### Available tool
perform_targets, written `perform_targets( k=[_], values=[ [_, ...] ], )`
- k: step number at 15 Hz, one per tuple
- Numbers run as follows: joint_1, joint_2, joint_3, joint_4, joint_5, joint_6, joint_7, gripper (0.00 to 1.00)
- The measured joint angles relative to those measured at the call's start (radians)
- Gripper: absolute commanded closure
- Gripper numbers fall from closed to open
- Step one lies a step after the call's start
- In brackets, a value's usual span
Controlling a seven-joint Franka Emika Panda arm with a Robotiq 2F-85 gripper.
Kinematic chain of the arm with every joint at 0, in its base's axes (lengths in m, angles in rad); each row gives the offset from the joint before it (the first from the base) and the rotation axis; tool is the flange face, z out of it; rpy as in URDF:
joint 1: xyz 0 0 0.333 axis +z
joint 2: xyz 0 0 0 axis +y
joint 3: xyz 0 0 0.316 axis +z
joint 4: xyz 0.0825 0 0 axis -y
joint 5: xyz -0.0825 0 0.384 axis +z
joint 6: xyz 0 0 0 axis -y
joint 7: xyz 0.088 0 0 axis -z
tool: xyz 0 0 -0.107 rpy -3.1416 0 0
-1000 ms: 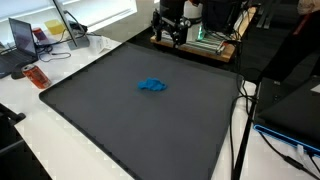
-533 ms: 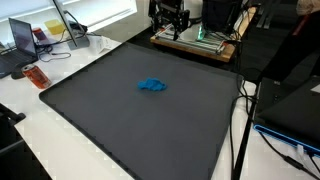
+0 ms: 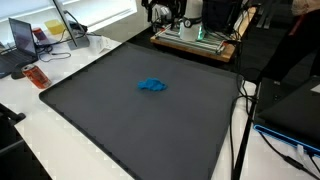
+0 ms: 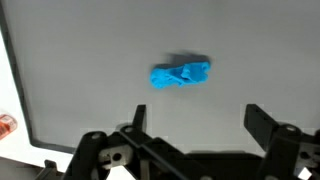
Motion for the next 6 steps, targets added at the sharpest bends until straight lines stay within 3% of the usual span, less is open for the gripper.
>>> perform_targets(
  k=[6],
  values=[
    [-0.003, -0.043, -0.002, -0.048, 0.000, 0.037, -0.049, 0.00]
  ],
)
